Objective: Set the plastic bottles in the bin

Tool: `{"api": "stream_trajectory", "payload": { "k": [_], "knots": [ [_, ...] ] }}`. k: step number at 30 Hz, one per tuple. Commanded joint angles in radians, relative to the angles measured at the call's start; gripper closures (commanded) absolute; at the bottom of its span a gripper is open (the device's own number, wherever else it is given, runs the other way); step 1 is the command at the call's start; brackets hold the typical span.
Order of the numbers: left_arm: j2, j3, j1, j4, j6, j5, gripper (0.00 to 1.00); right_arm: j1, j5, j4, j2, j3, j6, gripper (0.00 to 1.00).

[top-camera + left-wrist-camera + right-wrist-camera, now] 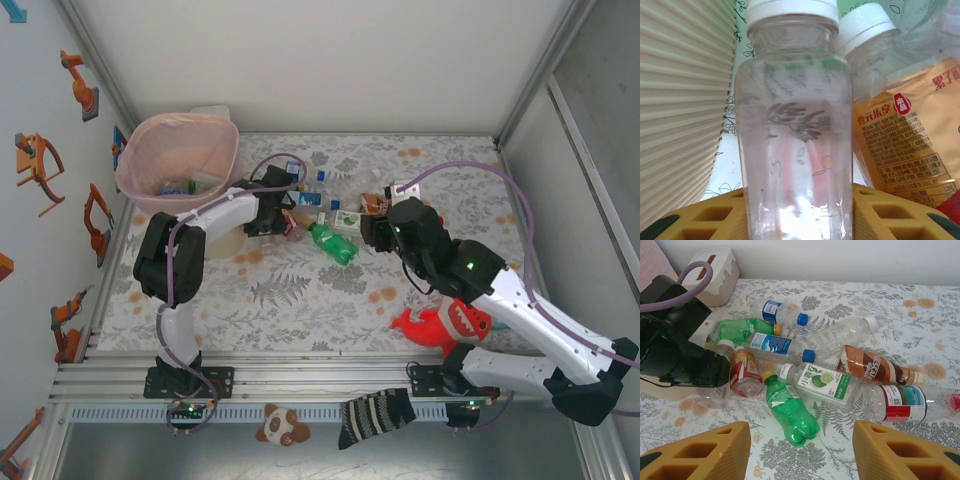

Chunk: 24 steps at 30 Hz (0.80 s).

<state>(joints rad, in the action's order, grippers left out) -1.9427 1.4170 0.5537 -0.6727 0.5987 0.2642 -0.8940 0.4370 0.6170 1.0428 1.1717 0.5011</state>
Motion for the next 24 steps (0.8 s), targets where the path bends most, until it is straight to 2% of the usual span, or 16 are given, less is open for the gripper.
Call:
{"api": "stream_trajectory", "payload": {
  "k": [1, 15, 24],
  "knots": [
    [0.062, -0.005, -0.004, -0.006, -0.015, -0.009, 0.57, -0.005, 0.033, 0.003, -0.018, -0.003, 0.010, 0.44],
    [0.274, 0.041, 0.012, 0.001, -0.109, -0.053, 0.62, -0.006, 0.037, -0.001, -0.017, 0.004, 0.005, 0.44],
    [0.417, 0.095, 0.014, 0.090, -0.183, -0.229, 0.67, -0.005, 0.037, -0.004, -0.011, 0.008, -0.002, 0.44]
  ]
}}
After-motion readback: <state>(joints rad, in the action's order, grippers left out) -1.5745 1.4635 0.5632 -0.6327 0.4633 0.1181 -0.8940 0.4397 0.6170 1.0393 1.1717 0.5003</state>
